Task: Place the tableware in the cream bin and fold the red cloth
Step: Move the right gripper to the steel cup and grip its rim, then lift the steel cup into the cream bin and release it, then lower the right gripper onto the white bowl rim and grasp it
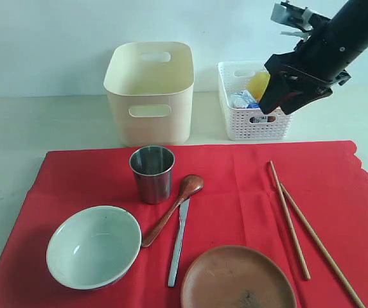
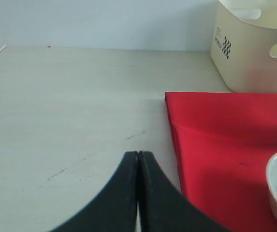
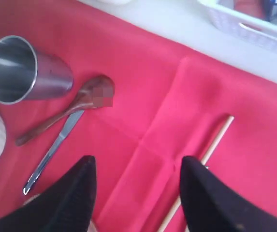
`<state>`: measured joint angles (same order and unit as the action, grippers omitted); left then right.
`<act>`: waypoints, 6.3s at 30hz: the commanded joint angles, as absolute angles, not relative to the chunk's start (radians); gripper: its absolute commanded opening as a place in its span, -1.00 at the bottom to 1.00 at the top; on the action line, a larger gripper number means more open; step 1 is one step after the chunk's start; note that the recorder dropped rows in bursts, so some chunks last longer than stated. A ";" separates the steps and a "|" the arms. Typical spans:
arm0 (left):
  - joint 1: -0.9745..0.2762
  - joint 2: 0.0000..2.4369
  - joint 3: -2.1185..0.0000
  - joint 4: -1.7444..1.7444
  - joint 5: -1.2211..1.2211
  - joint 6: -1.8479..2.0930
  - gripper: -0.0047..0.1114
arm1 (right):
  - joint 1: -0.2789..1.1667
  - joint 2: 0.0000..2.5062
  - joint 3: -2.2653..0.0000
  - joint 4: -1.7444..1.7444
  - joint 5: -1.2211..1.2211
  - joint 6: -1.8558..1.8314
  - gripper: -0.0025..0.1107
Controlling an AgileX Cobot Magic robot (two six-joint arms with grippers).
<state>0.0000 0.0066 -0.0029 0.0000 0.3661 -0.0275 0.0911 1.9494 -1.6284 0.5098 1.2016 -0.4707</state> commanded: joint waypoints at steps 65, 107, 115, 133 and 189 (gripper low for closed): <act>-0.001 0.000 0.000 0.000 0.353 -0.024 -0.92 | 0.547 2.018 -1.636 0.280 0.672 -0.267 -0.96; -0.001 0.000 0.000 0.000 0.353 -0.024 -0.92 | 0.390 2.407 -2.202 0.336 0.642 -0.309 -0.96; -0.001 0.000 0.000 0.000 0.353 -0.024 -0.92 | 0.390 2.442 -2.202 0.369 0.693 -0.380 -0.94; -0.001 0.000 0.000 0.000 0.353 -0.024 -0.92 | 0.390 2.395 -2.202 0.365 0.668 -0.394 -0.16; -0.001 0.000 0.000 0.000 0.353 -0.024 -0.92 | 0.703 2.225 -2.099 0.380 1.221 -0.399 -0.32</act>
<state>0.0000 0.0066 -0.0029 0.0000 0.3661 -0.0275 0.6786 2.2080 -2.1089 0.3925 1.2192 -0.3916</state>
